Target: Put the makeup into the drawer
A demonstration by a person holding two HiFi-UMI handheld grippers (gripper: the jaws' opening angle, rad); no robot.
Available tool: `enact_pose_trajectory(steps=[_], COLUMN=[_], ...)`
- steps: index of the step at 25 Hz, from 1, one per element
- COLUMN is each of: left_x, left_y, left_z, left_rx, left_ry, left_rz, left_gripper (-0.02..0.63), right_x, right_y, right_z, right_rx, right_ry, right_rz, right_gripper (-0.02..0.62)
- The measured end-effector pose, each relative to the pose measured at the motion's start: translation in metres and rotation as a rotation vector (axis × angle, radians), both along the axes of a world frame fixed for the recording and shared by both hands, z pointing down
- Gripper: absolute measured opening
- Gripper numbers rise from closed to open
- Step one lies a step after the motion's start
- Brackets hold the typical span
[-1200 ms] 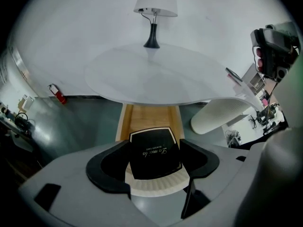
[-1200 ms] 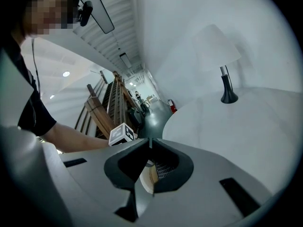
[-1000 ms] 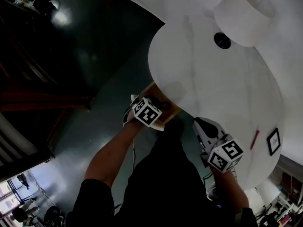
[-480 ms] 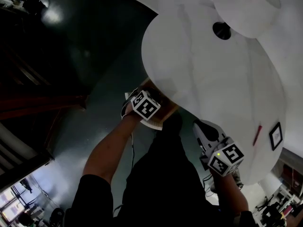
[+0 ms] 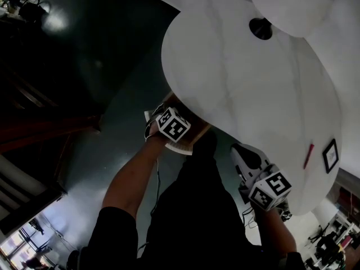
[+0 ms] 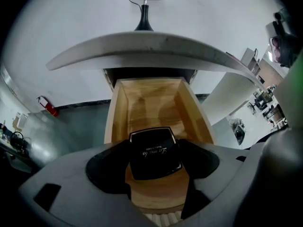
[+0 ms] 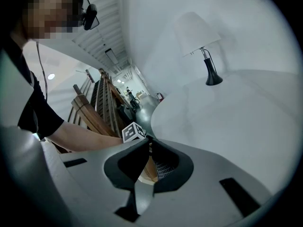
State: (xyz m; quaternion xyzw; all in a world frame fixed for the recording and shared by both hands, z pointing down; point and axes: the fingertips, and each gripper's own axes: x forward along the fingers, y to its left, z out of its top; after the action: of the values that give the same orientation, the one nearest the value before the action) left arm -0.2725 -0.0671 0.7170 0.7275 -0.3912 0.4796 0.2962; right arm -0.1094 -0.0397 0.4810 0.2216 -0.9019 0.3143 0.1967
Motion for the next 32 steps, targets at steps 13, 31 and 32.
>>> enact_pose_trajectory(steps=[13,31,32], left_x=[0.003,0.014,0.016], left_y=[-0.008,-0.016,-0.017], left_z=[0.020,0.058,0.060], left_rx=[-0.003,-0.040,-0.036], left_ry=[-0.014,-0.054,-0.049], left_rz=[0.078,0.162,0.167], left_gripper=[0.342,0.344,0.342], right_x=[0.002,0.008,0.008], right_y=[0.001,0.001,0.001], right_z=[0.007,0.022,0.024], right_rx=[-0.024,-0.034,-0.038], right_ry=[0.022,0.057,0.059], right_rz=[0.014,0.010,0.009], right_gripper=[0.018,0.018,0.018])
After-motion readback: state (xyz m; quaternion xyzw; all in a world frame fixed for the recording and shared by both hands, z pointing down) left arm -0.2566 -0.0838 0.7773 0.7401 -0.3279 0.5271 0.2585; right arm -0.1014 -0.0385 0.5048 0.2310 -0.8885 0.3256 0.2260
